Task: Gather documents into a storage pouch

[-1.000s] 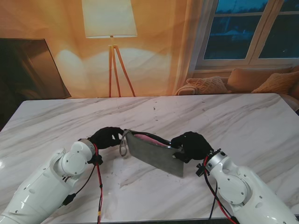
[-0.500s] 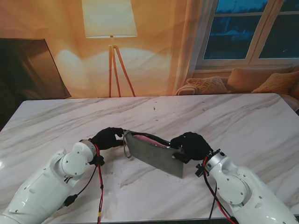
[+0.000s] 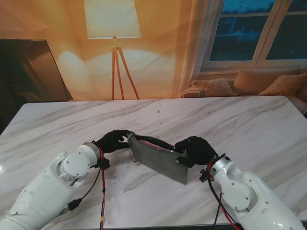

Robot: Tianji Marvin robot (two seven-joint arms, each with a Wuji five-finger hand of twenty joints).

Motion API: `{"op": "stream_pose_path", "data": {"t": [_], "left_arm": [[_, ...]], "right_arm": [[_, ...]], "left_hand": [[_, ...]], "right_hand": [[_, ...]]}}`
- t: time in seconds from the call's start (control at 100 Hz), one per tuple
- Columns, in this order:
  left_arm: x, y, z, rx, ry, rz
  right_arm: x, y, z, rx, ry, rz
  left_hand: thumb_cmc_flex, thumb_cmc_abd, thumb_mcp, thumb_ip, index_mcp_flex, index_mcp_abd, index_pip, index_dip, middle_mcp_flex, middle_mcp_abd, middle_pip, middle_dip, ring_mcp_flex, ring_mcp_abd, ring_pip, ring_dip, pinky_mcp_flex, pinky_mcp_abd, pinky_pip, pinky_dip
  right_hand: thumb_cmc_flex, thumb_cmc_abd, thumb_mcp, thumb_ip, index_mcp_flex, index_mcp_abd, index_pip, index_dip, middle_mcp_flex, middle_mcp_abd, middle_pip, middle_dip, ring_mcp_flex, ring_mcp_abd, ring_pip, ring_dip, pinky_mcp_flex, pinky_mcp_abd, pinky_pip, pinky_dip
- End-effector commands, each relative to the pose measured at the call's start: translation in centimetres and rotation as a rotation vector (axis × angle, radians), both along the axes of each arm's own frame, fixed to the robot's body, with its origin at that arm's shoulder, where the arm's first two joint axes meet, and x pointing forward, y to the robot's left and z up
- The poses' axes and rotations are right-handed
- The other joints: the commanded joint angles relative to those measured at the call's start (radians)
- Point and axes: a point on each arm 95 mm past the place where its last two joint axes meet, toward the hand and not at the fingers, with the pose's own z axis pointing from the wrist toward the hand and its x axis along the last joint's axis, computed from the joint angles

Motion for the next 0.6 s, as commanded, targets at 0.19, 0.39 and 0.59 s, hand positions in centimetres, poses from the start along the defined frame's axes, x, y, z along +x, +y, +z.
{"op": "stream_pose_path", "data": {"t": [0.19,0.39,0.59], "left_arm": [[0.13,-0.71,0.05,-0.087,0.028,-0.010],[-0.18,-0.81,0.09,-0.124,0.057,-0.009],[-0.40,-1.09,0.16,-0.169,0.076,-0.001]], "right_arm": [[0.29,0.18,-0.30,-0.006,0.029,-0.014],[0.64,0.26,-0.36,-0.001,0.042,-0.026],[0.68,0.09,-0.38,-0.026,0.042,-0.023]], "left_hand": [[0.159,-0.070,-0.050,-0.086,0.217,-0.063,0.241,0.062,0.190,-0.061,0.029,-0.035,0.052,-0.051,-0.021,-0.059,-0.001,-0.006,-0.020,-0.020],[0.230,-0.081,-0.103,-0.082,0.275,-0.057,0.417,-0.010,0.427,-0.041,0.049,0.154,0.178,-0.024,0.084,-0.016,0.007,0.010,0.003,-0.037],[0.303,-0.008,-0.206,-0.068,0.308,-0.057,0.508,-0.009,0.615,-0.011,0.104,0.397,0.277,0.044,0.284,0.114,0.009,0.008,0.041,-0.021]], "right_hand": [[0.011,0.015,0.046,0.031,-0.009,-0.033,0.011,0.002,0.023,0.016,0.013,0.000,0.012,-0.028,0.007,-0.001,-0.003,-0.016,0.036,0.007],[0.015,0.017,0.045,0.032,-0.010,-0.029,0.011,0.002,0.022,0.017,0.014,0.000,0.011,-0.027,0.008,-0.001,-0.007,-0.016,0.035,0.006],[0.014,0.017,0.043,0.032,-0.017,-0.028,0.007,0.000,0.013,0.014,0.007,-0.003,0.005,-0.025,0.005,-0.002,-0.009,-0.015,0.033,0.006]]}}
